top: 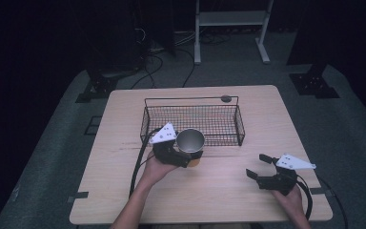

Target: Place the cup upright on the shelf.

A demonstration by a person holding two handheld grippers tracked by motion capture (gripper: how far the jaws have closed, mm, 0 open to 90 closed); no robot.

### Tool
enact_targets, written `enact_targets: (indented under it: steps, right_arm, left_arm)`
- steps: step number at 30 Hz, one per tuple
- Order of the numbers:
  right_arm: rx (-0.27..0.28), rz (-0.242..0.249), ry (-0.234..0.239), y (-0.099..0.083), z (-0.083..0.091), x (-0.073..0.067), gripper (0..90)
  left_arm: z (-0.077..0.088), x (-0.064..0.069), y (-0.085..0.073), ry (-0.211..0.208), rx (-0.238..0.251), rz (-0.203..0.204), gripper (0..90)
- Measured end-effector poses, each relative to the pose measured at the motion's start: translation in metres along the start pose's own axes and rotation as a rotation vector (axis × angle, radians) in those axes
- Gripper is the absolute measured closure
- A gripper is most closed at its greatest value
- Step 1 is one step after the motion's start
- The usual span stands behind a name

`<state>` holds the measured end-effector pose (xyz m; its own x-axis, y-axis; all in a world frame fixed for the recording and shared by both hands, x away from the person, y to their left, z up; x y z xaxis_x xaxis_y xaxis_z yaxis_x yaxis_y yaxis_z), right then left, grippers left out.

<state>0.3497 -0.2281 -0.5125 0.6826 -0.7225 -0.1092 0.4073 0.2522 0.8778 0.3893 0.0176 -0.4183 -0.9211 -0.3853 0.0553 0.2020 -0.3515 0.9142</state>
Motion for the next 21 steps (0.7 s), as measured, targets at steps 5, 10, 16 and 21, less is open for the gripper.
enact_targets:
  steps: [5, 10, 16, 21]
  right_arm:
    - [0.0, -0.002, 0.001, 0.0, 0.0, 0.0, 13.4]
    - [0.002, -0.003, 0.001, 0.0, 0.0, 0.0, 13.4]
    - [0.003, -0.002, 0.002, 0.0, 0.0, 0.0, 13.4]
    - [0.003, -0.002, 0.002, 0.0, 0.0, 0.001, 13.4]
  left_arm:
    - [-0.002, -0.01, 0.011, -0.008, -0.008, 0.007, 12.4]
    - [-0.005, -0.018, 0.021, -0.003, -0.015, 0.007, 12.4]
    - [-0.007, -0.029, 0.03, 0.002, -0.013, 0.016, 12.4]
    - [-0.008, -0.036, 0.039, 0.006, -0.005, 0.016, 12.4]
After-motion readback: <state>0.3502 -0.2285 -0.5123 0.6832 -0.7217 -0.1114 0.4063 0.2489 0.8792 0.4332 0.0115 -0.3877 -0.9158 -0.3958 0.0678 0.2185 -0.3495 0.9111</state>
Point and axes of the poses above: each handheld gripper's, and its own axes: z roughly backward along the jaws, y roughly out of its top, x roughly to its right, the point moved 9 cm from there along -z, roughly forward along the jaws, and after that the axes turned 7 degrees about -x, right-handed, at the moved point
